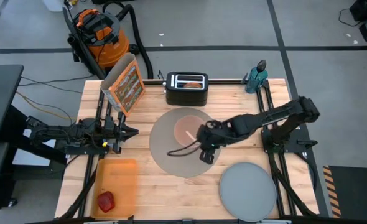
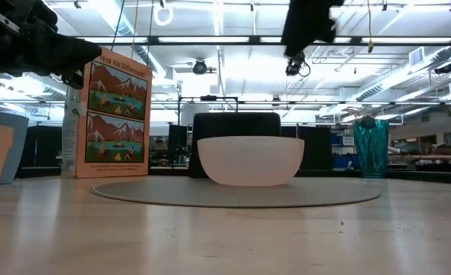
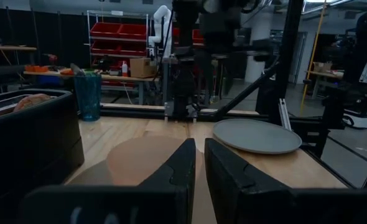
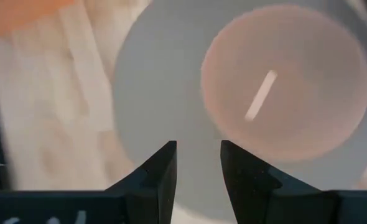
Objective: Arrange a breakfast setting
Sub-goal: Put the gray plate on the gray tablemat
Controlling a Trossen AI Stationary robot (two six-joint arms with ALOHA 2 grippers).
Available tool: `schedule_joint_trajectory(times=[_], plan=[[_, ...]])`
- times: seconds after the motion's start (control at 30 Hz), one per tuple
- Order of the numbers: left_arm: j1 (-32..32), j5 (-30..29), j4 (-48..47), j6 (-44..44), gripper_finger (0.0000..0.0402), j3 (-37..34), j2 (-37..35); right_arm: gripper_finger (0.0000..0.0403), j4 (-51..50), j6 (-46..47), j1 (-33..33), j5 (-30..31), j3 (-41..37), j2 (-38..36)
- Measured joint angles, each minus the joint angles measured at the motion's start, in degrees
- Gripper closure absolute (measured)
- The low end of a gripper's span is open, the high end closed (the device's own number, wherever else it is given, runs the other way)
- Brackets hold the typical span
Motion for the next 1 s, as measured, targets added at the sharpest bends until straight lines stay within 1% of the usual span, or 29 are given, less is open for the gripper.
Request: schedule_joint_trajectory(times=[0.13, 0.33, 0.4, 0.5, 0.6, 0.67, 0.73, 0.8, 0.87, 1.0], plan=[[0.0, -0.01, -0.02, 0.02, 0.0359, -0.01, -0.02, 0.0273, -1.26, 16.32, 5.71, -3.15, 0.02, 1.44], [0.0, 0.0, -0.02, 0.0, 0.0359, 0.01, 0.0, 0.0273, -0.67, 43.06, 14.24, -11.45, 0.01, 7.56], [0.0, -0.01, -0.02, 0.02, 0.0359, 0.01, 0.0, 0.0273, -1.33, 53.36, 16.19, -13.04, 0.0, 9.35], [0.0, 0.0, -0.02, 0.0, 0.0359, 0.01, -0.02, 0.0272, -2.12, 64.21, 18.53, -13.18, 0.0, 11.71], [0.0, 0.01, -0.02, 0.0, 0.0359, -0.01, 0.0, 0.0271, -1.69, 71.92, 19.99, -10.33, 0.0, 14.41], [0.0, -0.01, -0.02, 0.02, 0.0359, -0.01, 0.0, 0.027, -1.41, 74.7, 20.3, -8.32, 0.0, 16.32], [0.0, 0.01, -0.02, 0.0, 0.0359, 0.01, 0.0, 0.027, -2.01, 73.17, 20.26, -6.7, 0.0, 18.17], [0.0, 0.0, -0.03, 0.02, 0.0359, 0.01, 0.0, 0.0271, -2.0, 71.52, 19.4, -7.51, -0.02, 19.46], [0.0, 0.0, -0.04, 0.0, 0.0359, 0.01, 0.0, 0.0271, -0.67, 71.23, 18.52, -10.17, -0.02, 19.98], [0.0, 0.01, -0.02, 0.0, 0.0359, -0.01, 0.0, 0.0271, 1.6, 74.43, 18.95, -9.89, 0.12, 19.93]])
